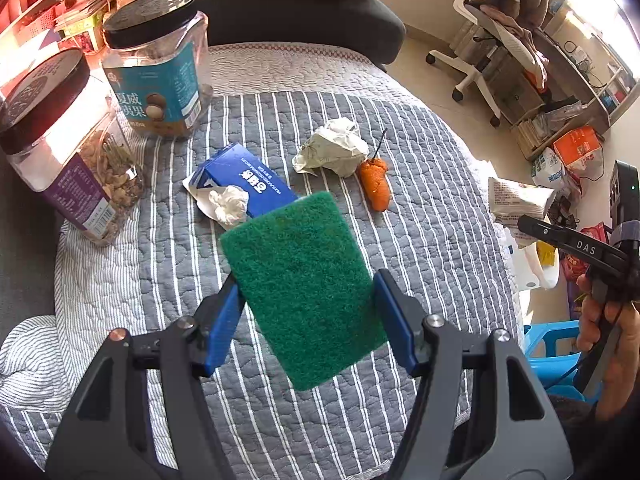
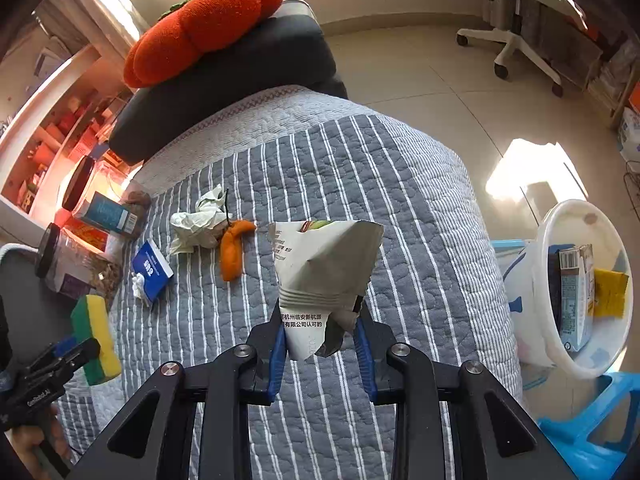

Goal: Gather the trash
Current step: 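Carry the sponge to the bucket and open the left gripper while the right carries the wrapper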

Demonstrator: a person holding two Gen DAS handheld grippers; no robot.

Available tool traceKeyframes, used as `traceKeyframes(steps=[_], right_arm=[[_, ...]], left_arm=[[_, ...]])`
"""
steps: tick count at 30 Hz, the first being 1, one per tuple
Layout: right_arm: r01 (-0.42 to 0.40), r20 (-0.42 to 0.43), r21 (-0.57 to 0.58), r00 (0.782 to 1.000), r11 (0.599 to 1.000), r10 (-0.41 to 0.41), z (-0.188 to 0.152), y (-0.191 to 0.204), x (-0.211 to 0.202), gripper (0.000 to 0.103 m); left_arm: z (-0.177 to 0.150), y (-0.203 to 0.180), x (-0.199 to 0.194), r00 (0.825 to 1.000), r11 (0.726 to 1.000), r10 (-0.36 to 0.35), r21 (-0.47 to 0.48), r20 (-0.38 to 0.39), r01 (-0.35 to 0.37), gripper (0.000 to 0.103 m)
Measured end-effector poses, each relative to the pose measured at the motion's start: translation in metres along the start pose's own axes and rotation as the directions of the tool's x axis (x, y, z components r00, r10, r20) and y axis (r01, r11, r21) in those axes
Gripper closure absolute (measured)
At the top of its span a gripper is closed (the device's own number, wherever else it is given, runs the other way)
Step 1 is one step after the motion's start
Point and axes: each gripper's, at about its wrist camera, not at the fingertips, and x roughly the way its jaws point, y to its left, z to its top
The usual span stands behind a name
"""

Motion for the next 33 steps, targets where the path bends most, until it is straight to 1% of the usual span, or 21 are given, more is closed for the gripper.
traceKeyframes(steps=[3,9,14,19,22,25,30,33], right_arm=[[0.017,0.016,0.034,1.0,0.999,-0.018,-0.003,-0.026,-0.017,0.072],[0.04,0.045,0.095,0.998,0.995,-0.044,-0.009,-0.073,-0.047,0.072],[0.063,0.071,0.16,0.995,0.985,-0.075,-0.017,-0.117,-0.073,0.071],[0.105,0.089,0.237,0.988,0.966,-0.13,-0.028,-0.168,-0.098,0.071],[0.125,0.092,0.294,0.983,0.948,-0.158,-0.035,-0.199,-0.109,0.071],[0.125,0.092,0.342,0.982,0.931,-0.166,-0.043,-0.226,-0.118,0.071],[0.144,0.091,0.379,0.977,0.914,-0.191,-0.054,-0.258,-0.131,0.071],[0.151,0.077,0.388,0.978,0.909,-0.195,-0.06,-0.27,-0.132,0.071]], left_arm=[[0.003,-0.02,0.006,1.0,1.0,-0.023,0.019,-0.003,0.023,0.037],[0.003,-0.066,0.014,0.999,0.995,-0.051,0.087,0.001,0.051,0.037],[-0.002,-0.109,0.019,0.996,0.982,-0.089,0.164,-0.003,0.089,0.037],[-0.005,-0.162,0.031,0.993,0.958,-0.116,0.262,-0.027,0.119,0.037],[-0.005,-0.195,0.042,0.991,0.942,-0.129,0.305,-0.047,0.137,0.037],[-0.004,-0.231,0.053,0.986,0.924,-0.15,0.345,-0.068,0.164,0.037],[0.0,-0.293,0.072,0.974,0.893,-0.202,0.388,-0.104,0.227,0.037],[0.004,-0.324,0.083,0.973,0.878,-0.206,0.42,-0.103,0.23,0.037]])
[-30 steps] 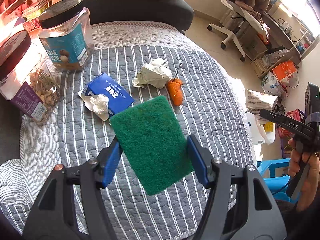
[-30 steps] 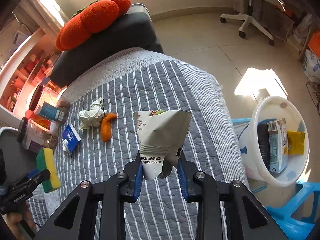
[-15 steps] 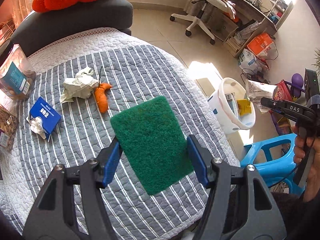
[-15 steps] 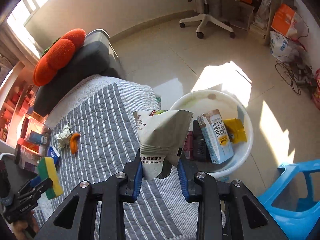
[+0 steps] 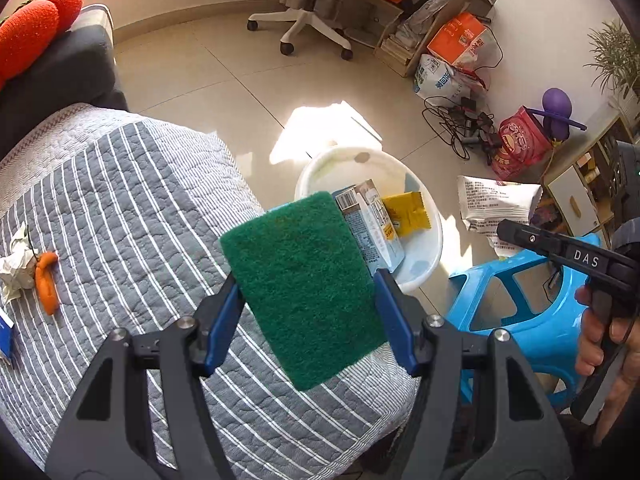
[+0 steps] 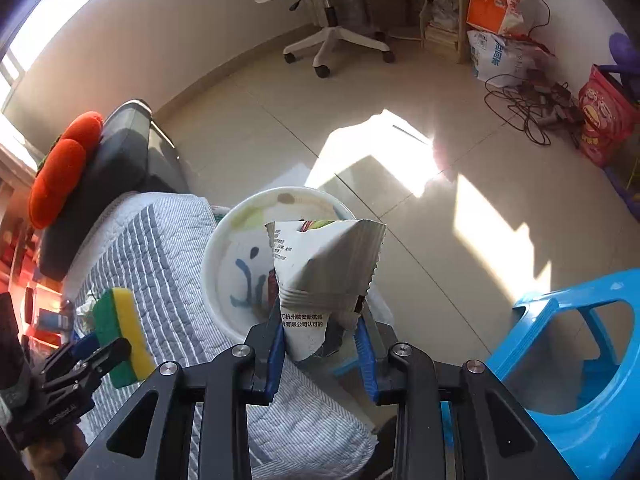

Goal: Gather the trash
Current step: 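Carry the sponge to the bucket and open the left gripper while the right carries the wrapper, then drop the white wrapper into the white bucket with the right gripper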

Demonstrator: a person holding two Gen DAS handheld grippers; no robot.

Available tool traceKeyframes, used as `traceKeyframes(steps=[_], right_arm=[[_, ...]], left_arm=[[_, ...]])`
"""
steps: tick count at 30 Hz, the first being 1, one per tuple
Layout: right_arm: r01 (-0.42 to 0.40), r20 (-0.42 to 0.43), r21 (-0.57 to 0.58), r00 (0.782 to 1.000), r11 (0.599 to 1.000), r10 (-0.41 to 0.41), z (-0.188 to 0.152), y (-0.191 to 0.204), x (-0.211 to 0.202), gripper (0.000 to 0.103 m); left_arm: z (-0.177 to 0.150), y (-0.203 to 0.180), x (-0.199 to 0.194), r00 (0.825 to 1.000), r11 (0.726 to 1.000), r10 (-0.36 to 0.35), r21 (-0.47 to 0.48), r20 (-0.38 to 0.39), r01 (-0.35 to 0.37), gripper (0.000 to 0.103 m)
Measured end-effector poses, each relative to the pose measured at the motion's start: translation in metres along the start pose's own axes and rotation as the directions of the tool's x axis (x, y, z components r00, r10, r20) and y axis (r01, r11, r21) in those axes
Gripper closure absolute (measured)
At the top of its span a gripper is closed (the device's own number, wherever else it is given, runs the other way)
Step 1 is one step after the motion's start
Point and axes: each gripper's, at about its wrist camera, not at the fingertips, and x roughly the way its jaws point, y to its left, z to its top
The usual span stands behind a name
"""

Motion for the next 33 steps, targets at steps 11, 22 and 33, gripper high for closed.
traceKeyframes(steps=[11,22,33], right_arm=[[-0.02,0.002,0.04,1.0,0.999,0.02,0.0,-0.025,-0.006,0.07],[-0.016,0.0,0.042,1.0,0.999,0.016,0.002,-0.021,-0.005,0.068],[-0.019,-0.04,0.027,0.999,0.999,0.02,0.001,0.001,0.013,0.066]], left_arm=[[0.032,-0.044,0.036,0.999,0.998,-0.031,0.063,0.043,0.028,0.037],[0.019,-0.024,0.026,0.998,0.995,0.016,0.1,0.054,-0.021,0.015],[-0.019,0.029,-0.018,0.992,0.99,0.114,0.072,0.054,-0.118,0.003]])
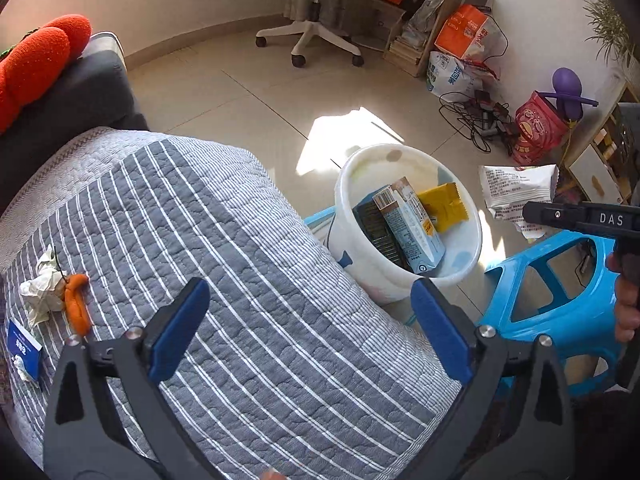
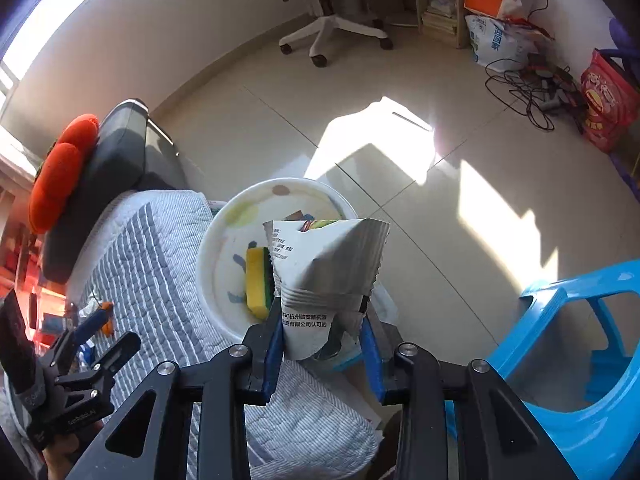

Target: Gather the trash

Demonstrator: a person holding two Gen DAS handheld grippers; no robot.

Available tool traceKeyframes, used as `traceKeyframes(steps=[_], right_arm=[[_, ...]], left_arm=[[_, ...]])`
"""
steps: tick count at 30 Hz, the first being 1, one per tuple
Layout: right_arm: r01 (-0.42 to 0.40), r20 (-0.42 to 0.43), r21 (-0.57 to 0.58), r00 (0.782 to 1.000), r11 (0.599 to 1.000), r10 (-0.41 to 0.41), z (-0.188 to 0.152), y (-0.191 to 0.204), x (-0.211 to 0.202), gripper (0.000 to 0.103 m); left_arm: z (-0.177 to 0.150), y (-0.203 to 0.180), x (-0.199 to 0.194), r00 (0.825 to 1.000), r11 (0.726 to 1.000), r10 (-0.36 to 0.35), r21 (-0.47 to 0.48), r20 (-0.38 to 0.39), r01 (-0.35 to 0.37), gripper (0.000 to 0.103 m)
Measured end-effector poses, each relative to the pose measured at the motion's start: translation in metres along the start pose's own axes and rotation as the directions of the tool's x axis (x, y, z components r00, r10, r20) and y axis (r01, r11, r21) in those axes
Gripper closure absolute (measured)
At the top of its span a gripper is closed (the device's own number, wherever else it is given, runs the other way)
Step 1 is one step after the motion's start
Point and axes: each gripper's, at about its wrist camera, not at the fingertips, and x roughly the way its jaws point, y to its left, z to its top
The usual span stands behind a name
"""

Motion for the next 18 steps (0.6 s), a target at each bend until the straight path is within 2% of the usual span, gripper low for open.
traceKeyframes(steps=[5,11,13,15,18], right_arm=[[0.004,-0.024,-0.01,1.0,1.0,-0.004,0.0,0.015,0.012,0.065],[0.022,-0.039,-0.025,0.999,0.999,-0.023,-0.001,0.03,0.025,0.063],[0.016,-0.04,-0.026,0.999,1.0,-0.017,-0.001,0.034,0.028,0.056],[0.005,-0.041,-0.023,0.999,1.0,-0.006,0.0,0.037,0.03,0.037],[0.024,-0.031,-0.03,0.999,0.999,-0.025,0.001,0.042,0.03,0.031]], left_arm=[[-0.022,0.028,-0.021,0.999,0.999,0.037,-0.031,-0.002,-0.037,0.001],[-0.039,0.061,-0.035,0.999,0.992,0.05,-0.118,-0.023,-0.052,0.001],[-0.044,0.067,-0.039,0.998,0.99,0.048,-0.133,-0.033,-0.052,0.001],[-0.05,0.074,-0.042,0.997,0.988,0.059,-0.142,-0.044,-0.064,0.001],[-0.057,0.087,-0.05,0.996,0.983,0.073,-0.163,-0.051,-0.081,0.001]])
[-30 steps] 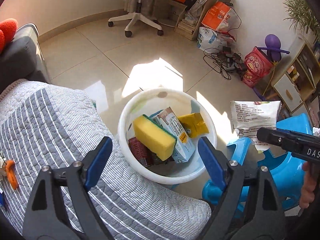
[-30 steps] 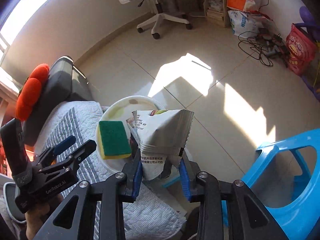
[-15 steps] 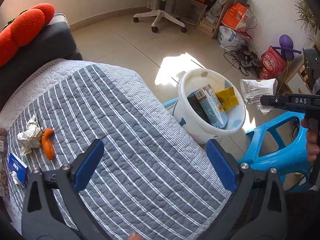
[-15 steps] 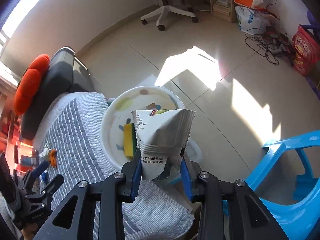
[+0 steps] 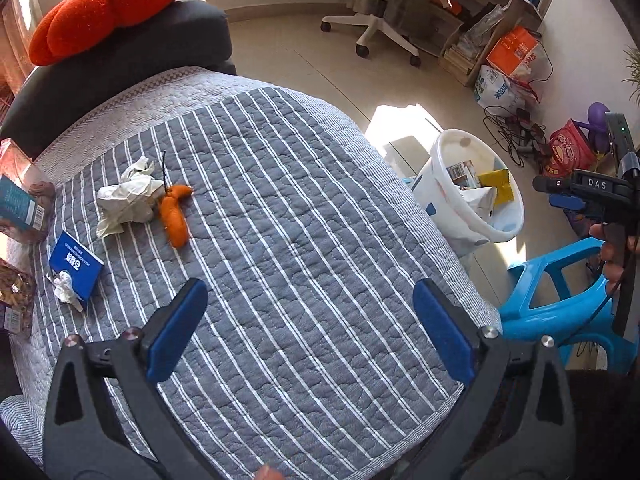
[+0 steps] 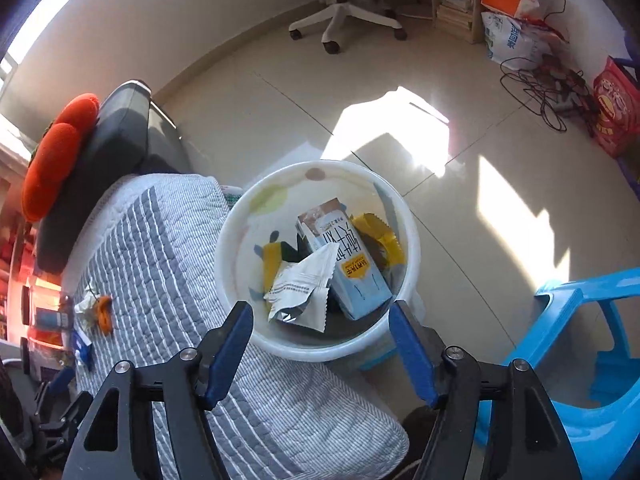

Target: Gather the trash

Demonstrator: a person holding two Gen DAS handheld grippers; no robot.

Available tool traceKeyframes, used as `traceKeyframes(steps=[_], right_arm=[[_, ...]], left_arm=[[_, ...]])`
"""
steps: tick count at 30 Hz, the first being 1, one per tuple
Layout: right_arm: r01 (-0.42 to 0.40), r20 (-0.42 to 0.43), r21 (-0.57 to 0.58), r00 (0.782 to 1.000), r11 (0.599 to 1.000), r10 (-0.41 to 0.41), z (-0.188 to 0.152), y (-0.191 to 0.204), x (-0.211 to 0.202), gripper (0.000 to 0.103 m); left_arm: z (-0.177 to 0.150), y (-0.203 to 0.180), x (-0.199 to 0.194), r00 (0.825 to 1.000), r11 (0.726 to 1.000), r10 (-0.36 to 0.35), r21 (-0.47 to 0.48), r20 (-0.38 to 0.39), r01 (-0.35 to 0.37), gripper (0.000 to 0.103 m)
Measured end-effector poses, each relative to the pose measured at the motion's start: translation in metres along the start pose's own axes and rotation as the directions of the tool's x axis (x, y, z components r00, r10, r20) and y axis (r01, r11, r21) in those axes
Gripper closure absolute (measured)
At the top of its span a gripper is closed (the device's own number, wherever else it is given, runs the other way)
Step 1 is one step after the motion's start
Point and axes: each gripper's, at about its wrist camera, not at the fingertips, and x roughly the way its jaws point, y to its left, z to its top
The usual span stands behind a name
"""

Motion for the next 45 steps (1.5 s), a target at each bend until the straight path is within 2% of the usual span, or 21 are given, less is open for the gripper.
traceKeyframes(steps=[13,23,26,28,30,35,37,38,41,43,45], right_arm=[[0.031,-0.022,-0.077,0.999,0.997,-0.033,-0.01,0.04,0.009,0.027],[0.024,-0.049,-0.135,0.998,0.991,-0.031,-0.016,0.092,0.025,0.025],[0.014,-0.06,-0.153,0.998,0.988,-0.024,-0.019,0.109,0.031,0.025],[0.007,-0.069,-0.164,0.997,0.986,-0.019,-0.021,0.121,0.035,0.024],[0.0,-0.077,-0.173,0.997,0.985,-0.014,-0.023,0.13,0.039,0.024],[-0.009,-0.094,-0.183,0.996,0.983,-0.009,-0.025,0.146,0.049,0.024],[-0.011,-0.101,-0.184,0.995,0.983,-0.008,-0.025,0.149,0.053,0.024],[-0.011,-0.104,-0.185,0.995,0.983,-0.008,-0.024,0.15,0.055,0.024],[-0.009,-0.108,-0.186,0.994,0.983,-0.011,-0.023,0.153,0.059,0.024],[-0.01,-0.112,-0.187,0.994,0.982,-0.012,-0.022,0.155,0.062,0.024],[-0.01,-0.116,-0.192,0.993,0.981,-0.012,-0.022,0.157,0.064,0.024]], left_arm=[[-0.019,0.084,-0.034,0.997,0.986,0.074,-0.153,0.021,-0.07,0.001],[-0.027,0.157,-0.045,0.992,0.942,0.123,-0.315,0.005,-0.115,0.001],[-0.028,0.181,-0.039,0.988,0.9,0.152,-0.41,-0.02,-0.147,0.001],[-0.028,0.2,-0.036,0.988,0.863,0.153,-0.486,-0.011,-0.139,0.001],[-0.028,0.212,-0.028,0.99,0.837,0.144,-0.532,-0.014,-0.129,0.002],[-0.027,0.232,0.001,0.987,0.808,0.151,-0.568,-0.06,-0.159,0.022],[-0.028,0.241,0.012,0.986,0.796,0.151,-0.584,-0.067,-0.162,0.034],[-0.029,0.244,0.015,0.985,0.792,0.156,-0.587,-0.067,-0.165,0.037],[-0.031,0.252,0.026,0.983,0.792,0.168,-0.585,-0.072,-0.178,0.046],[-0.032,0.256,0.034,0.983,0.792,0.167,-0.582,-0.082,-0.183,0.061],[-0.034,0.259,0.038,0.983,0.793,0.165,-0.581,-0.083,-0.182,0.07]])
